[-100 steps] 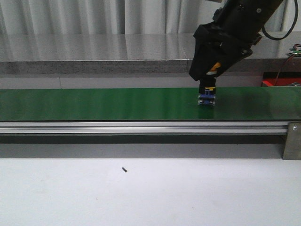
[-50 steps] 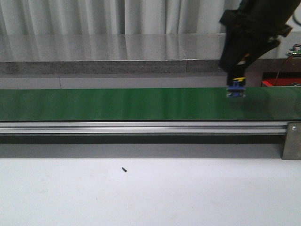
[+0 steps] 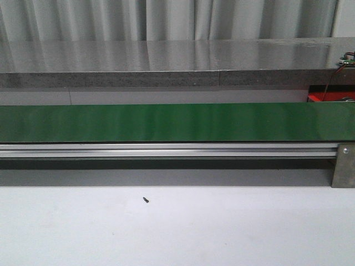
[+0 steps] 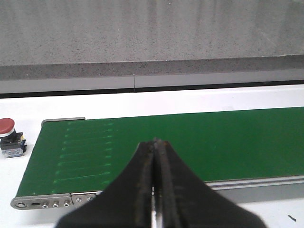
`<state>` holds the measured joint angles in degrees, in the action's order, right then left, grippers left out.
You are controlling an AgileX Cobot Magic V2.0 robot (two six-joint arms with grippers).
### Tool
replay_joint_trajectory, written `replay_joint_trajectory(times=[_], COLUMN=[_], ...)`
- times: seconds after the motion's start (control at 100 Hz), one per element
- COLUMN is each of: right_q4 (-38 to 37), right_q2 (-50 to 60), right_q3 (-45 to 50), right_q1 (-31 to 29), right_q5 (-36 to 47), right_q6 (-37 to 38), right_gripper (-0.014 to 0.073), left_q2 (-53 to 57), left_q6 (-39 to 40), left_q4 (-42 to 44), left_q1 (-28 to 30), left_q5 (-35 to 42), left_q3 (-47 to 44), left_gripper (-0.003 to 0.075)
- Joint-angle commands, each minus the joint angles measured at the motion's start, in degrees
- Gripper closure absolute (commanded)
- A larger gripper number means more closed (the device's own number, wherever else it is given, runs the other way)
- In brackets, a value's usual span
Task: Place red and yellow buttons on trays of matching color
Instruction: 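Lower the yellow button into the yellow tray and open the right gripper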
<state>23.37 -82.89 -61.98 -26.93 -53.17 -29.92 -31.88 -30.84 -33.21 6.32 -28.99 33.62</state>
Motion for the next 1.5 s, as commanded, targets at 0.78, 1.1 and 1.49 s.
replay_joint_trajectory(times=[0.78, 1.1, 1.49], right_q4=[5.0, 5.5, 10.2], right_q2=[-10.7, -8.5, 2.9], right_q3=[4.3, 4.2, 4.2], right_q1=[-9.9, -9.9, -5.1], right_q5=[12.9, 13.7, 13.7], right_q6=[1.4, 2.8, -0.4], right_gripper=[0.0554, 0.0158, 0.0154], left_q2=[0.0, 0.0, 0.0], left_q6=[-0.1, -0.1, -0.1], left_q4=[-1.7, -1.7, -1.7], left_q1=[-0.3, -0.3, -0.3], left_q5=[4.4, 4.4, 4.4], left_q3=[1.4, 1.4, 1.4], left_gripper=[0.074, 0.074, 0.074])
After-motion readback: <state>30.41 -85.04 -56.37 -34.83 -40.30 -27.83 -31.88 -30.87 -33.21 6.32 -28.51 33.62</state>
